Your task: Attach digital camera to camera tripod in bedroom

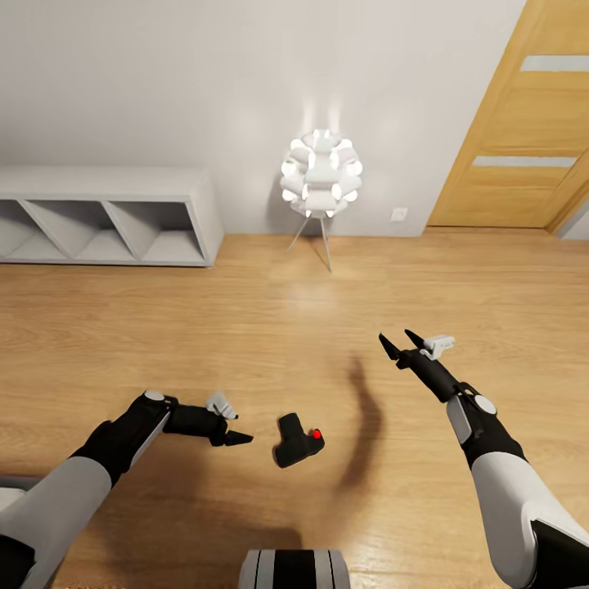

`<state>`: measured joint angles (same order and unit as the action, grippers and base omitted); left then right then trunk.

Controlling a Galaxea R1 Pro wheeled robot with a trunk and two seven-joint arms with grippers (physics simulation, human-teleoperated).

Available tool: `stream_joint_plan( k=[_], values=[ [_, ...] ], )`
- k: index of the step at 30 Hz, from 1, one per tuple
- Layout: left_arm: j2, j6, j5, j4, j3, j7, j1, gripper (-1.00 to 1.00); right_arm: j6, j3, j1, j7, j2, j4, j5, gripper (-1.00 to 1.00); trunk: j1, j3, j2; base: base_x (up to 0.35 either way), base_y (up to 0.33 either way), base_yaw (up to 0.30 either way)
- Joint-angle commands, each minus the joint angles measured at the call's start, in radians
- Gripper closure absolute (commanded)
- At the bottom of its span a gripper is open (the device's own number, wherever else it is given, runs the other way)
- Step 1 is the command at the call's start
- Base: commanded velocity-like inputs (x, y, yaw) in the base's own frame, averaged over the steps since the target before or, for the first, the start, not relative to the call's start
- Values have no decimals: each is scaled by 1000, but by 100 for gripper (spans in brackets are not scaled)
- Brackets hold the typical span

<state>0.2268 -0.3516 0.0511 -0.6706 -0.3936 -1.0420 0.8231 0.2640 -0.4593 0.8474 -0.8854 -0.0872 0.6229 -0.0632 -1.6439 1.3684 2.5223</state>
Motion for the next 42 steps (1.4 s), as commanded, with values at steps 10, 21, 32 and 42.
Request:
stream_joint_plan(
  k=[10,21,32,42],
  values=[
    [-1,47,6,19,-4,5,1,-100,-2,-2,1,-4,3,-3,-3,-100,-4,39,3,0,0,0],
    [-13,47,6,22,-4,97,1,-100,2,-2,1,31,3,-40,-3,-100,-9,82,5,0,0,0],
    [-20,46,6,23,-5,130,1,-100,4,-1,1,93,4,-50,-3,-100,-14,125,8,0,0,0],
    [-36,46,6,23,-5,140,1,-100,4,-1,1,104,4,-51,-3,-100,-19,163,10,0,0,0]
  ],
)
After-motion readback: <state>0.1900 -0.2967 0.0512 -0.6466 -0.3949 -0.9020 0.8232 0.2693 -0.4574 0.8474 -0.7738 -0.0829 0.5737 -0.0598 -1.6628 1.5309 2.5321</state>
